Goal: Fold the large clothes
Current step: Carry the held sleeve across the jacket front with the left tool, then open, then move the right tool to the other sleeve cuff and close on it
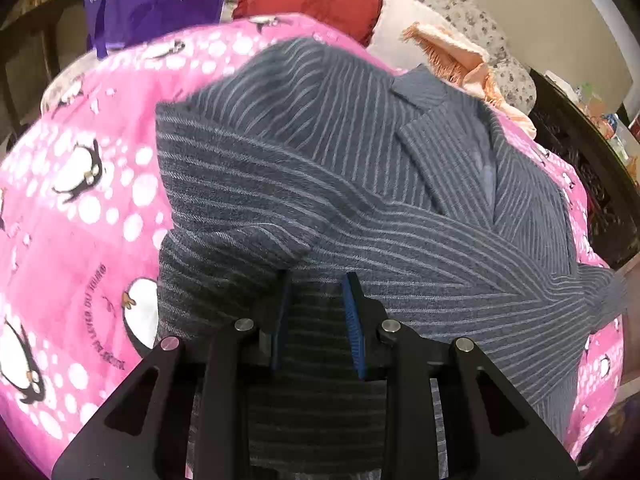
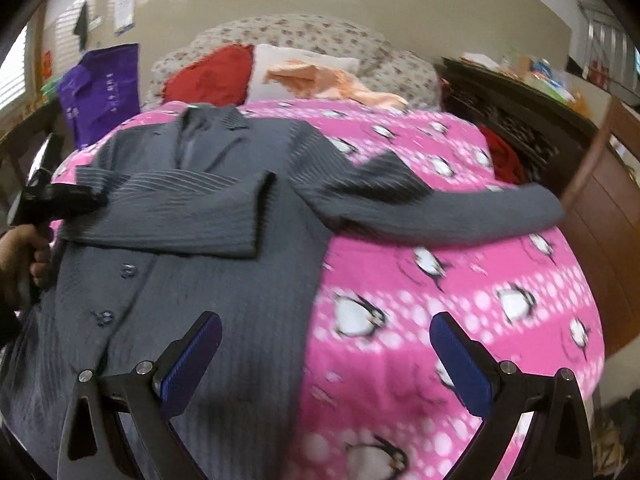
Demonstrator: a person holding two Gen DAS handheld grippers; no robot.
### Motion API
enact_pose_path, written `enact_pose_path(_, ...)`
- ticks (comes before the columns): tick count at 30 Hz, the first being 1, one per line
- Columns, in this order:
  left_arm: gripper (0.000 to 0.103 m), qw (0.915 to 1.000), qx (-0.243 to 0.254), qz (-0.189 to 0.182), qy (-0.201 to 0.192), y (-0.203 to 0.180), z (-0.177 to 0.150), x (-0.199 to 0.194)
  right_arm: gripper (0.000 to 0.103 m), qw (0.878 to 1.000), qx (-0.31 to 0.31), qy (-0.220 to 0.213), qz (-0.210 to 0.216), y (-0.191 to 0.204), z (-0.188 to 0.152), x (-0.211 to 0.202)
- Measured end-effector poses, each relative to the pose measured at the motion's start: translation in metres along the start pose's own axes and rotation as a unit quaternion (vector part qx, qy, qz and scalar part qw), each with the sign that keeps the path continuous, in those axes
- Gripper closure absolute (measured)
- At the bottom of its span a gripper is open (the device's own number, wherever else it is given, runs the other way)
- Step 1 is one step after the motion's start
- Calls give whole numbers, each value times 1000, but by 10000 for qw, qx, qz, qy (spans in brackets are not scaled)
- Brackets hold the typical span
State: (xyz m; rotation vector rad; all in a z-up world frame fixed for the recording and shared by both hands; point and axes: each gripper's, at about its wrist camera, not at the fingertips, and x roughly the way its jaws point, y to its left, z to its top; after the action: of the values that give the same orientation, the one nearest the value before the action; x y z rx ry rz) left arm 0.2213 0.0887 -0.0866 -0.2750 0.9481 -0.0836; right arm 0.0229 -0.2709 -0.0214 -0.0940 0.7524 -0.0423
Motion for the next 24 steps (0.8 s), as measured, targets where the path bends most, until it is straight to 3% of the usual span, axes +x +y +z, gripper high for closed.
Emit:
enact_pose_path(4,79,9986,-333,-43,-409,10,3,-27,0,9990,-235,-265,273,21,21,12)
enact_pose_path(8,79,9970,-358,-27,-691,14,6,-35,2,9930,-370,-613,943,44,54,47)
enact_pose_path(9,79,9971,-362,0,-665,13,6,-32,6,9899,-382,-658,1197,51,66,62)
enact_pose_path(12,79,9974,-465,66,-554,16,-2,-21,33,9833,-313,-484,1724,62,90,99)
enact_pose_path(13,75,9971,-544,46,-526,18,-5,-17,44,9807,-282,-344,1903,65,96,114)
enact_pose_path(15,74,9969,-617,-3,-490,19,-11,-10,51,9816,-220,-40,1896,65,99,143)
enact_pose_path(18,73,9979,-423,70,-491,13,-17,-4,50,9920,-127,597,1104,55,87,187)
enact_pose_path(20,56,9985,-141,107,-525,5,-19,-1,48,9891,168,357,1420,41,78,191)
enact_pose_path(22,43,9987,72,79,-497,-2,-21,2,41,9884,115,328,1477,43,76,189)
enact_pose_path(24,41,9988,204,197,-403,-8,-19,2,36,9880,-64,419,1488,50,78,189)
